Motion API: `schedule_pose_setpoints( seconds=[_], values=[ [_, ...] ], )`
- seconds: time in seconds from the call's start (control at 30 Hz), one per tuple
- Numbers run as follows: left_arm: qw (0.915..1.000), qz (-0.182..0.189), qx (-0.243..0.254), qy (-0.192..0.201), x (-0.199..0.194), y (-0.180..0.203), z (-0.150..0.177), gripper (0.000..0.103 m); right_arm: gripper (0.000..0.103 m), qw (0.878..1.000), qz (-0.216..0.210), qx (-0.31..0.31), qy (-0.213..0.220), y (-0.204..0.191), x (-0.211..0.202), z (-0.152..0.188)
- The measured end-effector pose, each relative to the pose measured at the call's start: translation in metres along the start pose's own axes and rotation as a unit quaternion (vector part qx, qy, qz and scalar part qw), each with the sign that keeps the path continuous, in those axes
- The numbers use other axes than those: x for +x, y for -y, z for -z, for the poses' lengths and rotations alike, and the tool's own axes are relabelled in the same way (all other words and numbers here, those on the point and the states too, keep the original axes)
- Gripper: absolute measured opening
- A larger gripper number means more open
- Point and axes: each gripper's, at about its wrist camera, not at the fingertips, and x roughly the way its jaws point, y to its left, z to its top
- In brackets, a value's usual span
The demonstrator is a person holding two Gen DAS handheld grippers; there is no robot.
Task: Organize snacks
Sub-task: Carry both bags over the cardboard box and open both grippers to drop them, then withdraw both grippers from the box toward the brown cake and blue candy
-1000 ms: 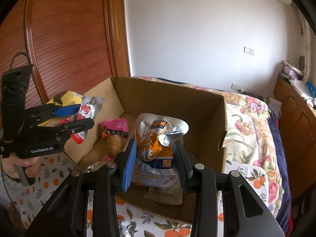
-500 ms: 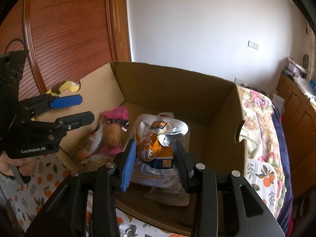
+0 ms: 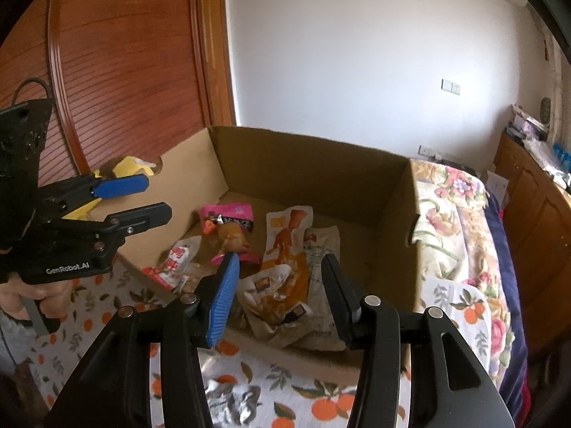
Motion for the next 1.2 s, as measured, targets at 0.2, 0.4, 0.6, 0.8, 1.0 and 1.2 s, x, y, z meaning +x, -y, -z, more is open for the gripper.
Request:
schedule_pose_setpoints(
  seconds=[0.2,0.4,0.6,0.8,1.0,1.2],
  values=[
    [1.0,0.001,0.007,0.003,-0.023,0.011,0.002,0.063,0.049,1.0,0.014,0.0,0.005,-0.006,-0.035,0.007],
    [1.0,0.002,0.009,-0.001,-0.043,0.019,0.02,0.063,0.049,1.0,0.025,0.005,-0.001,-0.014,-0.064,0.025],
    [0.9997,-0.003,0.016,-0.016,-0.056,0.027,0.039,0.063,0.049,0.999,0.031,0.023,-0.015,-0.018,-0.082,0.054],
    [0.9994,-0.001,0.019,-0.031,-0.065,0.036,0.059,0.063,0.049,0.998,0.029,0.04,-0.028,-0.02,-0.09,0.077],
    [0.998,0.005,0.026,-0.057,-0.064,0.046,0.086,0.063,0.049,0.998,0.03,0.048,-0.036,-0.022,-0.091,0.092],
    [0.9959,0.014,0.028,-0.085,-0.056,0.054,0.114,0.063,0.052,0.997,0.023,0.06,-0.051,-0.018,-0.083,0.109]
  ],
)
